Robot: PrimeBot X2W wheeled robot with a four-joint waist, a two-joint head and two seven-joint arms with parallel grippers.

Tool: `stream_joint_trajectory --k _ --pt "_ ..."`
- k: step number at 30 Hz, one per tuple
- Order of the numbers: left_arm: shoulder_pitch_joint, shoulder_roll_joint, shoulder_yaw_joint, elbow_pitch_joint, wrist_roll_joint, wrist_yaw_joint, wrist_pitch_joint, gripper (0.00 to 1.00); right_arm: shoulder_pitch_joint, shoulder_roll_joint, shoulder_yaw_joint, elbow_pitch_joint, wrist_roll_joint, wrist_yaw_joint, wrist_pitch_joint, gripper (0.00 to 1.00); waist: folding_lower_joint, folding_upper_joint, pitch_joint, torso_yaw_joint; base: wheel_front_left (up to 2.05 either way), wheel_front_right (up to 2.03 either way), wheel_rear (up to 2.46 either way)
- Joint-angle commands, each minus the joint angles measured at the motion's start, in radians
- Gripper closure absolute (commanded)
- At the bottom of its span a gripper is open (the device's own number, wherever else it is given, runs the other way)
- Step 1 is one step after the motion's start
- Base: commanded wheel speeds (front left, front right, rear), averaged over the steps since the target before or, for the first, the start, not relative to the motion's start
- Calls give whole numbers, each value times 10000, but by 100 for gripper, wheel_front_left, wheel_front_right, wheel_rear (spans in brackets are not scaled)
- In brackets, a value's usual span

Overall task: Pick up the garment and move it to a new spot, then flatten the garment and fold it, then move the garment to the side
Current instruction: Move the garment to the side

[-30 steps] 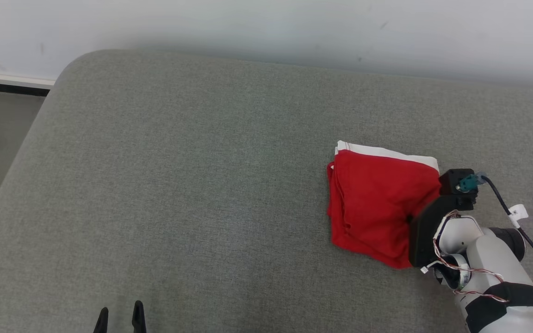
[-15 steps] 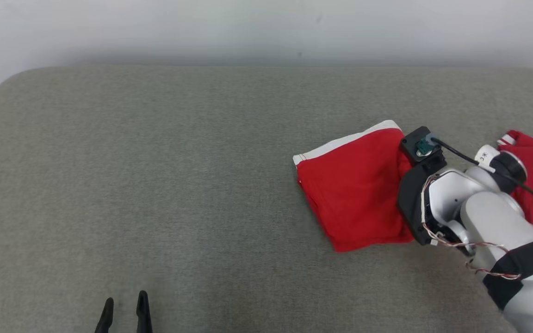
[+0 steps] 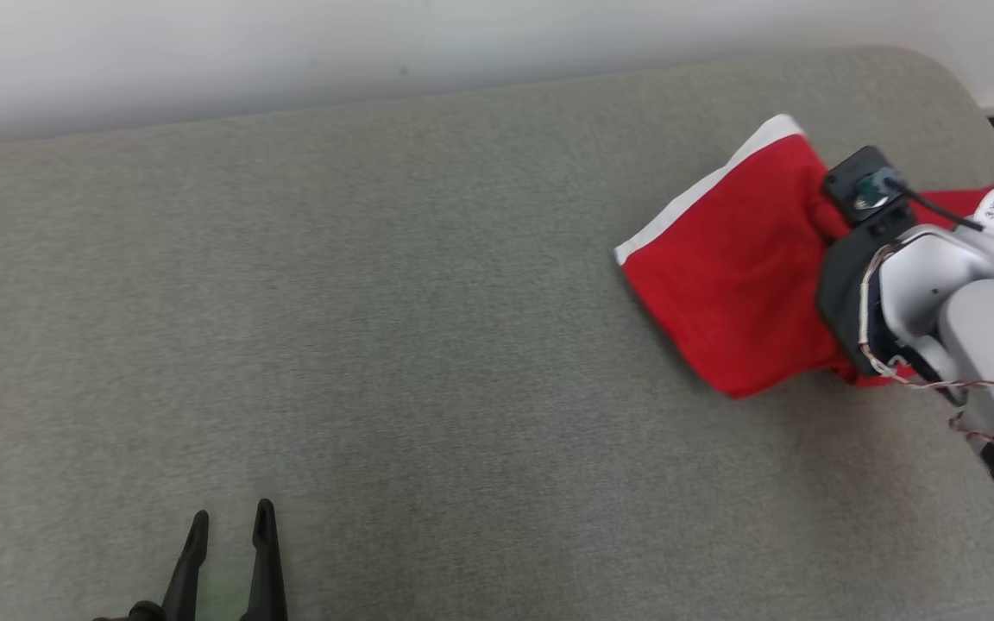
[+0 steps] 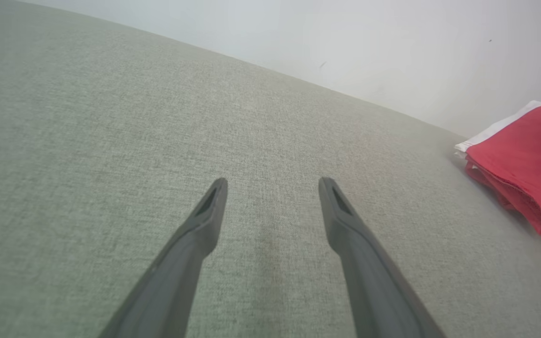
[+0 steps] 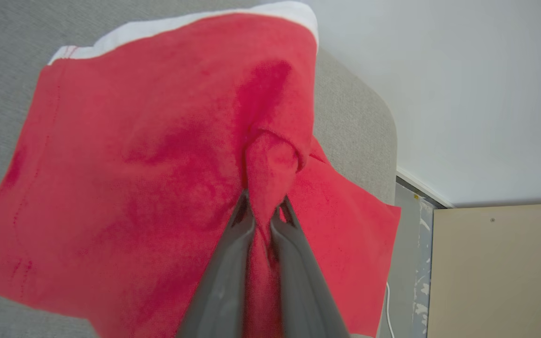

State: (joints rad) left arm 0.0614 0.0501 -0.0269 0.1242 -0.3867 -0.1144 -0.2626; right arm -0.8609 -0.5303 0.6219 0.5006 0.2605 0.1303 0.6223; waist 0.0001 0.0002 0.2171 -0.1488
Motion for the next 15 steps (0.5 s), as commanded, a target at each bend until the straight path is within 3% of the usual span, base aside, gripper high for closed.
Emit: stream_joint_trajectory --k 1,15 --pt "-113 5 37 -9 98 -14 -26 0 -99 -79 -42 23 -73 1 -68 100 -1 -2 390 -457 0 0 0" --pt "-511 5 184 -67 710 -169 -26 0 -226 -382 -2261 1924 -1036 1 -1500 100 -1 -2 1243 -557 0 0 0"
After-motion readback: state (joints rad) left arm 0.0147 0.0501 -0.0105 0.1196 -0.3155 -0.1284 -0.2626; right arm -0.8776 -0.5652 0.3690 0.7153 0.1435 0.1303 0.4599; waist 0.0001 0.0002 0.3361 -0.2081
